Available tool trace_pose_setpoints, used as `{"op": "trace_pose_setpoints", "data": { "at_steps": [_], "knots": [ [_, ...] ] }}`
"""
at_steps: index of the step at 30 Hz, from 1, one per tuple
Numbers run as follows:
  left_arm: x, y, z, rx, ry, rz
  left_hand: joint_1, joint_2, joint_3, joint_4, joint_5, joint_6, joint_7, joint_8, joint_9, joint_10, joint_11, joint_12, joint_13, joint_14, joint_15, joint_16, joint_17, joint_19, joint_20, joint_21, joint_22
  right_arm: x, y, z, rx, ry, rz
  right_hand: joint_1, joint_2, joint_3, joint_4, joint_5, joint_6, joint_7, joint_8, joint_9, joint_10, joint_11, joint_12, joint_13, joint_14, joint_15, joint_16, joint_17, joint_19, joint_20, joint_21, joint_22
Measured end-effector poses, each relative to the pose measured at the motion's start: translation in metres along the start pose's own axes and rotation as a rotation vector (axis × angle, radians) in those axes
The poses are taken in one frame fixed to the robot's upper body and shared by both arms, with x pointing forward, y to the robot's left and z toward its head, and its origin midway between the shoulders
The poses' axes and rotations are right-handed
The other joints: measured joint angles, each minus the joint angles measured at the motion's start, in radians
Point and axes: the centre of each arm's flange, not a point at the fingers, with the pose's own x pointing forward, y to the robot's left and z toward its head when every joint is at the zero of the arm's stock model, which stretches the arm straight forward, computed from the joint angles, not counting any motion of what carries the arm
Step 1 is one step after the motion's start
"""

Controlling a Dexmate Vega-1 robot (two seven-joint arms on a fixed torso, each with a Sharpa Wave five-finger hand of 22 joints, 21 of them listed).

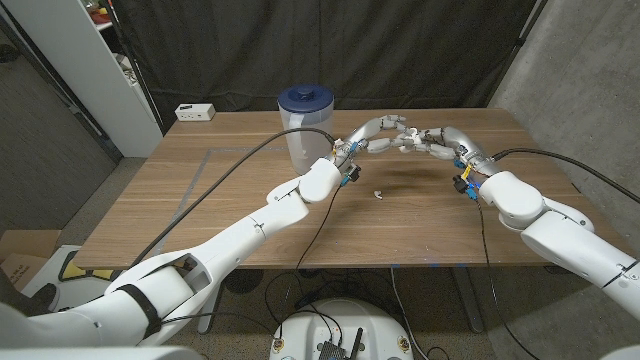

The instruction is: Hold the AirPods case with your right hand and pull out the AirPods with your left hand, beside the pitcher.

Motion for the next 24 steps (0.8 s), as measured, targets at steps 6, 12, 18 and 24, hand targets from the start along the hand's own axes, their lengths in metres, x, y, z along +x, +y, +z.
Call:
{"op": "trace_pose_setpoints", "data": {
  "at_steps": [6,12,18,24],
  "knots": [
    [0.001,-0.001,0.001,0.012,0.006,0.004,0.000,0.000,0.000,0.000,0.000,0.000,0.000,0.000,-0.003,-0.002,-0.002,0.000,0.000,0.000,0.000,0.000,0.000,0.000,0.000,0.000,0.004,-0.001,0.006,0.003,-0.021,-0.011,0.002,0.003,-0.003,0.000,0.000,0.000,0.006,0.006,0.000,0.000,0.000,0.000,0.000,0.003,0.000,0.000,0.000,0.000,0.004,0.004,0.000,0.000],
    [0.000,-0.003,0.003,0.015,0.007,0.004,0.001,0.001,0.006,-0.006,0.000,0.015,0.010,0.003,-0.005,0.002,-0.006,0.000,0.000,0.000,0.000,0.000,0.000,0.000,0.000,0.000,0.004,-0.002,0.008,0.004,-0.040,-0.018,0.000,0.004,-0.004,0.000,0.000,-0.001,0.006,0.006,0.000,0.000,0.009,-0.001,0.000,0.003,0.000,0.000,0.000,-0.002,0.004,0.004,0.000,0.000],
    [-0.002,-0.005,0.004,0.028,0.014,0.013,0.024,0.024,0.020,-0.014,0.004,0.046,0.019,0.004,-0.007,0.007,-0.011,0.000,0.005,0.004,0.004,0.000,0.000,0.000,0.000,0.000,0.004,-0.005,0.012,0.005,-0.053,-0.028,-0.002,0.005,-0.005,0.000,0.000,-0.004,0.006,0.006,0.000,0.000,0.011,0.000,0.000,0.003,0.000,0.000,0.000,-0.002,0.004,0.004,0.000,0.000],
    [-0.003,-0.007,0.007,0.037,0.019,0.019,0.044,0.044,0.040,-0.025,0.004,0.068,0.036,0.011,-0.008,0.013,-0.010,0.000,0.005,0.008,0.000,0.000,0.000,0.004,0.004,0.000,0.004,-0.007,0.014,0.006,-0.065,-0.039,-0.008,0.004,-0.003,0.000,0.000,-0.004,0.006,0.006,0.000,0.000,0.011,0.000,0.000,0.003,0.000,0.000,0.000,-0.002,0.004,0.004,0.000,0.000]
  ]
}}
